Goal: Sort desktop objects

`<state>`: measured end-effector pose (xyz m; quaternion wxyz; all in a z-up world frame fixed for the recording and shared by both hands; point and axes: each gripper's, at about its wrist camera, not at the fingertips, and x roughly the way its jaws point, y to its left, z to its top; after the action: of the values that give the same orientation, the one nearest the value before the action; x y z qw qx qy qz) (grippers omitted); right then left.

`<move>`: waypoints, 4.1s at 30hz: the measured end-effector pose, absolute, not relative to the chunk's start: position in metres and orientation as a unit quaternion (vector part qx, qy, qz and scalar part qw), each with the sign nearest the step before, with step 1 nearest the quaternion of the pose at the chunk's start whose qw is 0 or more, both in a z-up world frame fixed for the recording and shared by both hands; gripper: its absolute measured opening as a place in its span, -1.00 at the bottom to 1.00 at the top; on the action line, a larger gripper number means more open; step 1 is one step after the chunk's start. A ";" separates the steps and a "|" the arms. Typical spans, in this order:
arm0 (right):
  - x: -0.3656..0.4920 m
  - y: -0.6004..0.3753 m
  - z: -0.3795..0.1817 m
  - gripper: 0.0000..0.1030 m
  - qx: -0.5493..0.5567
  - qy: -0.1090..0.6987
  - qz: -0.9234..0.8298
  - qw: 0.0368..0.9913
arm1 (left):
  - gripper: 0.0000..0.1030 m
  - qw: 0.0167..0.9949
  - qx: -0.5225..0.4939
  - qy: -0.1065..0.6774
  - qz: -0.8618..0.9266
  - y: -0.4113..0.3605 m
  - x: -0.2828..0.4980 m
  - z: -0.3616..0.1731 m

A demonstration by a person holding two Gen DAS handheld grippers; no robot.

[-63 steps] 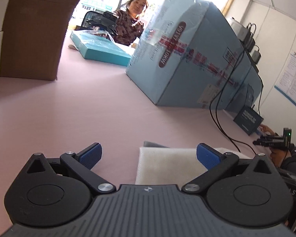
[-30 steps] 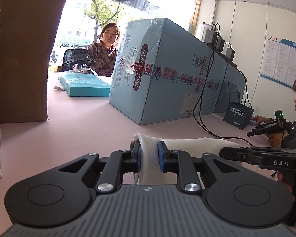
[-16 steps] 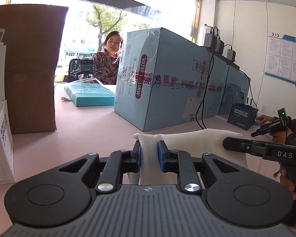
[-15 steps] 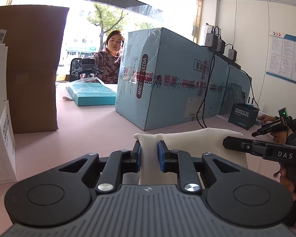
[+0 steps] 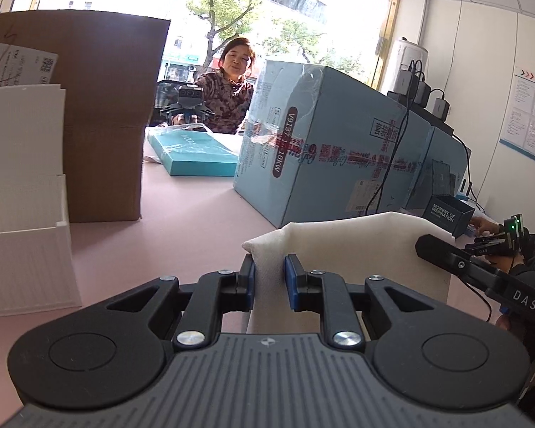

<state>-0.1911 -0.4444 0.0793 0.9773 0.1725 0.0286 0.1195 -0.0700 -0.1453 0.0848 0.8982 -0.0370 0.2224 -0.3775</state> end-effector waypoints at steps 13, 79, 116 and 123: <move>-0.134 -0.358 0.118 -0.83 0.187 0.055 0.186 0.963 | -0.69 0.930 -0.048 0.198 -0.305 -0.041 -0.086 0.127; 0.032 -0.154 0.134 -0.41 -0.290 0.273 0.280 0.874 | -0.69 0.948 -0.056 0.287 -0.122 0.040 0.079 0.074; 0.153 -0.126 0.105 -0.88 -0.077 0.473 0.181 0.859 | -0.69 0.955 -0.104 0.257 -0.106 0.055 0.080 0.087; 0.151 -0.123 0.114 -0.75 -0.085 0.473 0.156 0.863 | -0.69 0.957 -0.106 0.246 -0.114 0.057 0.075 0.093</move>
<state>0.1508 -0.1234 0.1141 0.8628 -0.0850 0.4732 0.1563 0.0753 0.0575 0.0929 0.9568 -0.1059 0.2457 -0.1139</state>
